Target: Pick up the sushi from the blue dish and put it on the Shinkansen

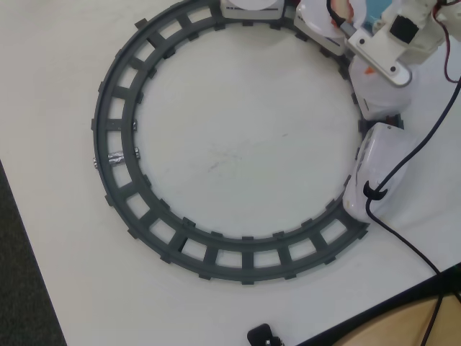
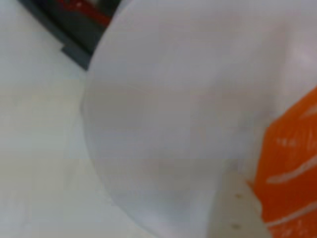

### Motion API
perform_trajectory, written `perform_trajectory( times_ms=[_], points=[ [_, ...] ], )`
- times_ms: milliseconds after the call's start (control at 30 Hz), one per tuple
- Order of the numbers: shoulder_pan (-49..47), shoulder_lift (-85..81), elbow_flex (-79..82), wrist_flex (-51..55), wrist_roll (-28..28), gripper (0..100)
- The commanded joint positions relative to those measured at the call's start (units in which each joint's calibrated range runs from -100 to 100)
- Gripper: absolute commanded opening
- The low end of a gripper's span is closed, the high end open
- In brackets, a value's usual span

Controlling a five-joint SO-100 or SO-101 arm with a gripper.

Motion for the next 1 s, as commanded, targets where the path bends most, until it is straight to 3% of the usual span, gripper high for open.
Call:
perform_trajectory(
  times_ms=[0,367,967],
  points=[
    [-1.3,0.0,2.5,-0.5,0.2,7],
    [-7.4,-2.0,4.4,-0.5,-0.3,26],
    [-7.6,-25.6,16.7,0.7,0.2,28]
  ],
)
